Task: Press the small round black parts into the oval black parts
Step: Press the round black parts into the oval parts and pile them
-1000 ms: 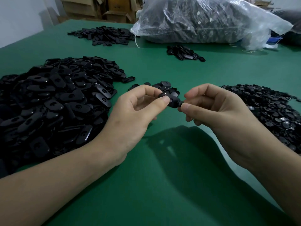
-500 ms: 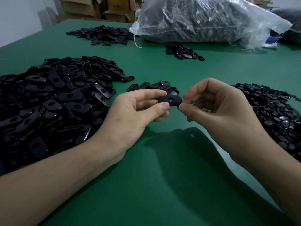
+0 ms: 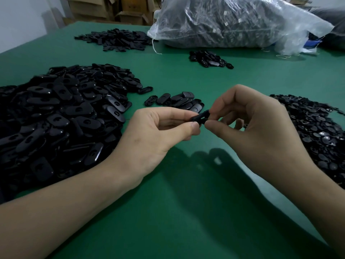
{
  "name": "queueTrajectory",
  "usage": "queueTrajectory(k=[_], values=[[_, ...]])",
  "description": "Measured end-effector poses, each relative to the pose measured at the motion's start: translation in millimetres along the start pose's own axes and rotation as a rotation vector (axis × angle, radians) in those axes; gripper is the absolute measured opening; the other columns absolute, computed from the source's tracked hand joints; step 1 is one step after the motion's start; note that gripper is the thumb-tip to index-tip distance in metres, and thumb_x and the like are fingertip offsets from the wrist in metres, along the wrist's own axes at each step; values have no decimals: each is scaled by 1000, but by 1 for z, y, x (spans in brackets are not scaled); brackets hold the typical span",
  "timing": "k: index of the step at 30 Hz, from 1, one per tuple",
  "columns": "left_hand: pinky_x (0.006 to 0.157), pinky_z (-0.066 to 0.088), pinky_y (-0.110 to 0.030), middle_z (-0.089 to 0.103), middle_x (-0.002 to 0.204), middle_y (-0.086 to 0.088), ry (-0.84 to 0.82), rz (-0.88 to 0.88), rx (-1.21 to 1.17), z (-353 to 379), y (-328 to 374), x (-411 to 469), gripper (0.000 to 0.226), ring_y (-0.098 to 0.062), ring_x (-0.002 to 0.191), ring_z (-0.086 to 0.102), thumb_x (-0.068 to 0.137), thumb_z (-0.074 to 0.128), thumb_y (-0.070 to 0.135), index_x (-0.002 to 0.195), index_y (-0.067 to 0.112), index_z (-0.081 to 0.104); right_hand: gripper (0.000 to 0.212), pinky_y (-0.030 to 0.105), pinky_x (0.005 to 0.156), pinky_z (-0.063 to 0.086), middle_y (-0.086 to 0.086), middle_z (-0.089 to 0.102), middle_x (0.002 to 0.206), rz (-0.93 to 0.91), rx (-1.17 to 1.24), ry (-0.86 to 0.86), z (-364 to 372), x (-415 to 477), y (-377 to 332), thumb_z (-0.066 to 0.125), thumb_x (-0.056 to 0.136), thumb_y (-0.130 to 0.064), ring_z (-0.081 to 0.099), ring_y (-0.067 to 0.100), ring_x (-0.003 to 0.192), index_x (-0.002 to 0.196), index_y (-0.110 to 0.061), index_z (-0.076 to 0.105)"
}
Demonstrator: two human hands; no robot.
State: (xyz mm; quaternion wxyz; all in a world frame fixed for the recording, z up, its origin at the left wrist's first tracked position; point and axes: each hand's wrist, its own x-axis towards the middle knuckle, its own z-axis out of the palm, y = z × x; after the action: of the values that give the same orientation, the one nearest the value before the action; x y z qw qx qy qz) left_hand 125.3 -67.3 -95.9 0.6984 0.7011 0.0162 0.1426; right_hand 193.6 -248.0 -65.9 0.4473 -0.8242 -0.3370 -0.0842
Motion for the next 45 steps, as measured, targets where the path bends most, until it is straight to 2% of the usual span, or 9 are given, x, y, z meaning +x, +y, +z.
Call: queueTrajectory(k=[10,16,19,27,30,34,38,42,45], values=[[86,59,-22,81,91,-1,-48,10,64,-3,-6,1,17,-18,91,78,86,81,8,97,21,83,29,12,68,42,-21,68,80,-131,-219,6,0,-3,-4,83,81,-14,64,6,80,90,-29,60],[81,59,-19,81,89,-3,-77,-13,63,-2,-6,1,19,-17,90,78,89,77,5,99,20,82,27,35,69,50,-25,65,84,-148,-298,-17,1,-4,-4,81,83,-22,62,5,77,94,-33,58],[80,58,-17,81,89,-3,-90,-31,64,-2,-6,2,19,-17,89,79,89,77,3,95,20,82,28,39,68,51,-25,65,83,-139,-292,-29,3,-5,-4,81,83,-22,63,4,76,94,-33,58],[84,61,-24,81,86,-2,-73,-33,107,-2,-6,2,13,-17,87,78,89,79,10,94,22,82,28,29,66,50,-22,67,73,-82,-265,27,3,-7,-7,85,78,-25,65,1,73,89,-32,60],[86,62,-29,81,85,-2,-69,-40,117,-1,-6,2,9,-20,86,78,88,81,14,93,21,82,29,33,64,52,-20,68,71,-53,-265,53,4,-7,-7,85,76,-28,65,2,69,86,-33,59],[78,60,-23,80,84,-3,-69,-22,111,-1,-4,1,10,-17,84,78,91,76,9,94,17,82,30,27,63,51,-18,69,69,-9,-263,86,4,-7,-5,85,73,-41,65,3,67,84,-33,58],[73,58,-17,81,86,-6,-51,-30,15,0,1,0,10,-15,84,78,91,73,6,97,12,78,34,18,57,47,-17,71,71,81,-127,101,1,-4,-4,82,69,-55,66,7,65,86,-33,63],[74,59,-21,81,90,-7,-91,-42,-42,-1,4,0,11,-16,87,78,94,69,5,102,11,75,37,36,64,60,-5,75,71,206,170,3,-2,-2,-1,84,65,-52,71,16,61,84,-23,70],[77,60,-21,81,88,-2,-97,18,118,-1,4,0,11,-13,86,78,94,70,7,101,13,76,37,34,64,61,3,75,69,213,262,-57,-2,0,0,85,63,-46,72,20,60,80,-16,71]])
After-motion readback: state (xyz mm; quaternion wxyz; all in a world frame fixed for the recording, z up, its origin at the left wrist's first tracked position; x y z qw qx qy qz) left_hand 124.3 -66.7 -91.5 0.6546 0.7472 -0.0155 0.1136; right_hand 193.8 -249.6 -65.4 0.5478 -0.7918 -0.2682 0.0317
